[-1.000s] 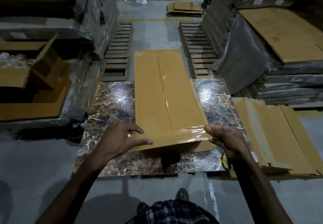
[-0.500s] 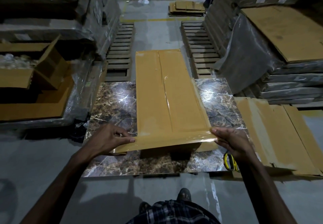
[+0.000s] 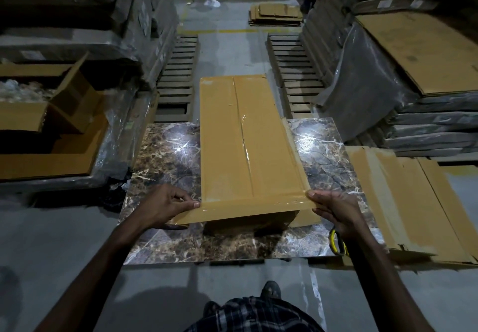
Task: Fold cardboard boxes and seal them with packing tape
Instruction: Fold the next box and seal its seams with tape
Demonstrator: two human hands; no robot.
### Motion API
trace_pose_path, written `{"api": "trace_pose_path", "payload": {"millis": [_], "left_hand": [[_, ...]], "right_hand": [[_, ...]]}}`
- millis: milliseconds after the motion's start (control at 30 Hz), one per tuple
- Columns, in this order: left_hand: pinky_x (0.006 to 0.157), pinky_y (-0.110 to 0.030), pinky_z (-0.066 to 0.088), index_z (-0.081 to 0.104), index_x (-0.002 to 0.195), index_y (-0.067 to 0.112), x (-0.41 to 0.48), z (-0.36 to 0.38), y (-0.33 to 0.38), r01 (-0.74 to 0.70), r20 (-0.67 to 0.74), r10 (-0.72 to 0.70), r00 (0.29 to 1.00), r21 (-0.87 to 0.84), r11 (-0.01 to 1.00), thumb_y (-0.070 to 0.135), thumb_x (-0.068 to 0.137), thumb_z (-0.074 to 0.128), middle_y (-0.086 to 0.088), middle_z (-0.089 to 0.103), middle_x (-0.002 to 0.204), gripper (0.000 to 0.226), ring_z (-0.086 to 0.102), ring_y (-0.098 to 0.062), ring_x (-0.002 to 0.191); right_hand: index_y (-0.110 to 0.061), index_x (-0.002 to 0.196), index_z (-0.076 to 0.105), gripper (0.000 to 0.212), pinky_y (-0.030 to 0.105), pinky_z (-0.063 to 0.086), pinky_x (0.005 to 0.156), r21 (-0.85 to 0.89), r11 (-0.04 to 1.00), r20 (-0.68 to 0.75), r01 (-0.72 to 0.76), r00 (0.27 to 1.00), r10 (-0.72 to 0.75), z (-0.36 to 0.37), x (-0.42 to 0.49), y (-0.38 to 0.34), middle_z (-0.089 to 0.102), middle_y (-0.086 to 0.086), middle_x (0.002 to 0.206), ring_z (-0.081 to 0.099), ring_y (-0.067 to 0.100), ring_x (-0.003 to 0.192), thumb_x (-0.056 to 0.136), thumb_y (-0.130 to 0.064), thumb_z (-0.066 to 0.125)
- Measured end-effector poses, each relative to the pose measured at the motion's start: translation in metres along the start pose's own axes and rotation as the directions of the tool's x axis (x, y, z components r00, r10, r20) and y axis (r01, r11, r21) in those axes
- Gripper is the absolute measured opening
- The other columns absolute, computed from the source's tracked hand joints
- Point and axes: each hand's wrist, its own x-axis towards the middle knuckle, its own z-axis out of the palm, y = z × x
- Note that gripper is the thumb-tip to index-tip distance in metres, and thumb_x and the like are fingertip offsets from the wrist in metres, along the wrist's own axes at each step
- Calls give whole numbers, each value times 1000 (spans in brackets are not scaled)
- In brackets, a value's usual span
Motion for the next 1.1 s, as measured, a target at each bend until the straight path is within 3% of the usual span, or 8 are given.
{"api": "trace_pose_path", "payload": {"millis": [133,267,467,700,767,833,1000,1100], "left_hand": [[78,-32,58,83,75,39,3,4,-5,20,30,-20,999,-25,999,40,83,85,19,78,83,8,74,-2,79],[70,-24,49,83,74,35,3,7,-7,20,31,-18,999,-54,998,40,81,85,20,78,82,9,73,2,77],[66,-22,48,83,76,36,0,6,-10,6,34,-2,999,-100,995,87,60,71,22,78,84,56,72,3,77],[61,-18,44,83,73,26,2,10,-7,6,31,-2,1000,-140,990,61,73,80,16,77,75,35,69,5,68],[59,-13,43,83,73,29,3,11,-9,-6,35,12,999,-159,987,75,68,76,16,77,74,48,68,6,66],[62,-16,45,83,74,31,2,12,-10,-7,35,14,999,-181,983,87,60,72,14,77,75,59,69,4,68],[64,-21,47,84,76,30,3,15,-11,-41,8,44,999,-180,983,81,63,74,16,78,79,53,71,3,71],[70,-29,54,83,77,34,3,18,-16,-58,-21,55,998,-162,985,85,65,71,17,79,84,54,74,-5,76]], "right_hand": [[2,98,76,23,22,60,60,11,1000,-28,6,1000,-5,1,0,3,79,16,96,76,19,76,78,-6,83],[3,100,76,24,22,61,61,7,1000,-31,-6,1000,6,2,1,3,79,16,94,76,20,75,79,-5,83],[-1,96,77,17,20,59,58,34,998,-27,-56,998,56,4,1,4,79,14,95,75,14,70,80,-5,82],[0,104,75,25,21,62,69,76,991,-16,-108,994,109,5,1,7,80,11,94,74,14,75,81,-7,82],[-2,107,74,25,19,61,66,95,988,-14,-124,992,126,5,0,8,80,6,90,74,12,73,83,-8,81],[-5,109,73,28,19,61,65,101,985,-19,-137,990,140,5,1,9,80,5,93,74,11,77,83,-9,81],[-4,110,75,27,24,62,73,79,988,-25,-130,991,132,3,1,11,79,9,103,74,17,85,84,-10,81],[-7,108,75,24,26,62,74,78,986,-18,-147,989,149,3,3,13,80,4,93,73,17,86,85,-11,80]]}}
